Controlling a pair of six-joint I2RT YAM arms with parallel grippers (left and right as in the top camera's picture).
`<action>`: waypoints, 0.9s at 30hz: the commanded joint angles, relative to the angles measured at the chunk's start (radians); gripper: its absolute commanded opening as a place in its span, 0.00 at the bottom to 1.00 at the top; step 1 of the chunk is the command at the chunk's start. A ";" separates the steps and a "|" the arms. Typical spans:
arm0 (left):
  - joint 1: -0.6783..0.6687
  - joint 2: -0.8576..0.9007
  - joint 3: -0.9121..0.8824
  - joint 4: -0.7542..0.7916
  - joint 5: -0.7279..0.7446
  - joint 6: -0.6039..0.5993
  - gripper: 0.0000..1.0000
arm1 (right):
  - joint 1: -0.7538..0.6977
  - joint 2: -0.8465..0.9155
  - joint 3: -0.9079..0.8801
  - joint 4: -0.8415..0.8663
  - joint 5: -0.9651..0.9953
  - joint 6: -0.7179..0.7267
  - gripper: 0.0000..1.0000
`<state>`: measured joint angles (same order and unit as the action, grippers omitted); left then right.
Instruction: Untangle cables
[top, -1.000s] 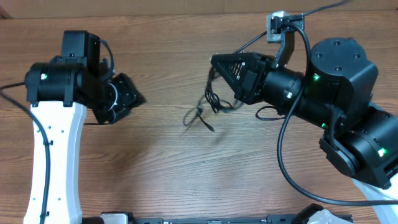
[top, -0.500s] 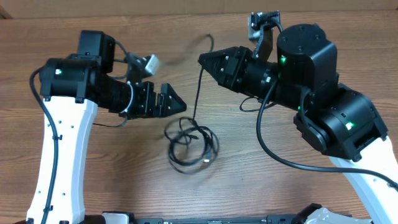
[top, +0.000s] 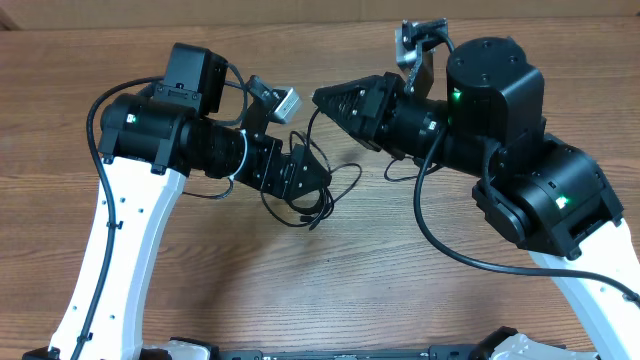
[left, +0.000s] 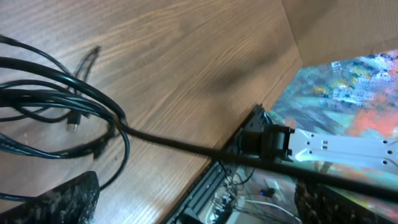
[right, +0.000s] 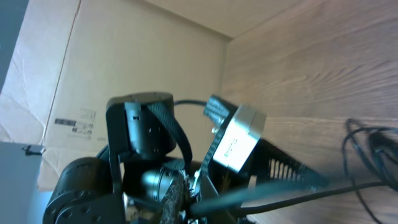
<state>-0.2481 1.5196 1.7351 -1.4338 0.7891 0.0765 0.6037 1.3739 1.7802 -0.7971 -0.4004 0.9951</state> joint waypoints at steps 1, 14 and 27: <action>-0.004 -0.001 -0.005 0.037 -0.004 -0.048 1.00 | -0.003 -0.001 0.007 0.010 -0.055 0.008 0.04; -0.065 -0.001 -0.006 0.123 -0.013 -0.055 0.79 | -0.003 -0.001 0.007 0.018 -0.073 0.030 0.04; -0.115 -0.001 -0.006 0.160 -0.014 -0.055 0.17 | -0.003 -0.001 0.007 -0.004 -0.073 0.030 0.04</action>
<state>-0.3603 1.5196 1.7348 -1.2774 0.7734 0.0269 0.6029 1.3739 1.7802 -0.8082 -0.4568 1.0203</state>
